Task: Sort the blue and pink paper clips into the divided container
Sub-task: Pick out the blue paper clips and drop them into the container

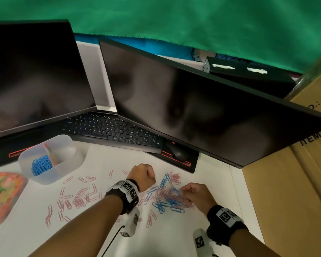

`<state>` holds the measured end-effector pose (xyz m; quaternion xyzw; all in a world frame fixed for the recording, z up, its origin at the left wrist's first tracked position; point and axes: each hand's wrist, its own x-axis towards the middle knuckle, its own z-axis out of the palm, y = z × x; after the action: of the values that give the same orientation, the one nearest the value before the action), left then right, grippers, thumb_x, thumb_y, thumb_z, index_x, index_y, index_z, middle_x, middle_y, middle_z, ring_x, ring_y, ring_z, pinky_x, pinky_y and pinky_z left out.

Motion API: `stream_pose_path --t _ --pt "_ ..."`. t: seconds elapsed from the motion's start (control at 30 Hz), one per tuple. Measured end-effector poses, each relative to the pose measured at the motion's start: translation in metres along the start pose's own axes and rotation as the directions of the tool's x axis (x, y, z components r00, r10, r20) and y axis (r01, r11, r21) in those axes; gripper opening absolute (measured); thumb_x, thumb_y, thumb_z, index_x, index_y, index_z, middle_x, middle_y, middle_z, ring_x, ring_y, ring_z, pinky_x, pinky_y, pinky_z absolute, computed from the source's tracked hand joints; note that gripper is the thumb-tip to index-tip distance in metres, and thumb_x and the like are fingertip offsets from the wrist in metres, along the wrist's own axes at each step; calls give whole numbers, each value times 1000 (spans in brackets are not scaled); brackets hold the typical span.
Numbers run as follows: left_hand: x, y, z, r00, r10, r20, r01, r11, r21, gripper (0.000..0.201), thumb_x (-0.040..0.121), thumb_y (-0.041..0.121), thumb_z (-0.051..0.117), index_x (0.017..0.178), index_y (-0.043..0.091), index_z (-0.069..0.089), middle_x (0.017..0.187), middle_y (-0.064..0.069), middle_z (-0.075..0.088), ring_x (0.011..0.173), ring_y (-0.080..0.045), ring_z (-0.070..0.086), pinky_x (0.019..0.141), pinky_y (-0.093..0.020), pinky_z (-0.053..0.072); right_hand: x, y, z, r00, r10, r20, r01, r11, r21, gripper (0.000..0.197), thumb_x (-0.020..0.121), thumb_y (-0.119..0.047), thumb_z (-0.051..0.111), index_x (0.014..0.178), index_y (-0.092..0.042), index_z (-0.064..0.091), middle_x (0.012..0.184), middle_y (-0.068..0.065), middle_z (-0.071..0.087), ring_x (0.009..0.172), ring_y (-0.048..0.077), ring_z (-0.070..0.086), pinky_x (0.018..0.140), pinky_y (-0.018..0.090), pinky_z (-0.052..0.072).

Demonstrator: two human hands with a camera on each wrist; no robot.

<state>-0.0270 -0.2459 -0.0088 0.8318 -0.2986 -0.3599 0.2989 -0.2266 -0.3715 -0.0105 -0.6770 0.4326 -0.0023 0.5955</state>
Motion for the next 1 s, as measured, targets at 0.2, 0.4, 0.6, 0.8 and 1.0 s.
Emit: stream_pose_path --t 0.2,0.4,0.6,0.8,1.0 --pt "-3 -16 -14 999 -37 -11 34 977 -209 20 71 4 69 73 23 66 71 0 72 73 -16 67 77 -27 54 -5 -7 5 997 52 64 -64 978 198 11 82 -2 68 93 -1 69 79 17 69 68 21 62 65 27 52" --pt "-8 -27 -18 999 -42 18 46 949 -311 25 87 3 59 78 22 72 75 1 70 70 -13 64 69 -24 52 -7 -18 9 998 -18 62 12 996 90 8 89 -13 62 85 -7 65 84 5 69 81 18 61 70 27 49" --pt "-14 -28 -20 982 -167 93 188 754 -629 21 96 -2 46 83 7 59 96 -7 69 62 -16 69 58 -24 55 -7 -32 10 999 -22 33 8 931 365 11 94 -6 51 86 -4 59 92 12 73 93 28 69 87 37 53" --pt "-15 -33 -20 976 -208 57 208 840 -501 18 91 3 47 79 9 60 71 -5 58 54 -15 48 53 -24 39 -7 -37 22 998 53 26 -59 922 383 16 95 -1 45 102 -2 59 75 13 59 69 26 59 64 33 53" --pt "-23 -42 -18 979 -169 -116 160 984 -84 10 86 19 58 77 16 60 74 2 65 70 -12 59 56 -19 41 -11 -28 46 991 114 71 -117 992 37 5 90 -12 50 92 -15 53 74 1 54 65 13 48 61 26 41"
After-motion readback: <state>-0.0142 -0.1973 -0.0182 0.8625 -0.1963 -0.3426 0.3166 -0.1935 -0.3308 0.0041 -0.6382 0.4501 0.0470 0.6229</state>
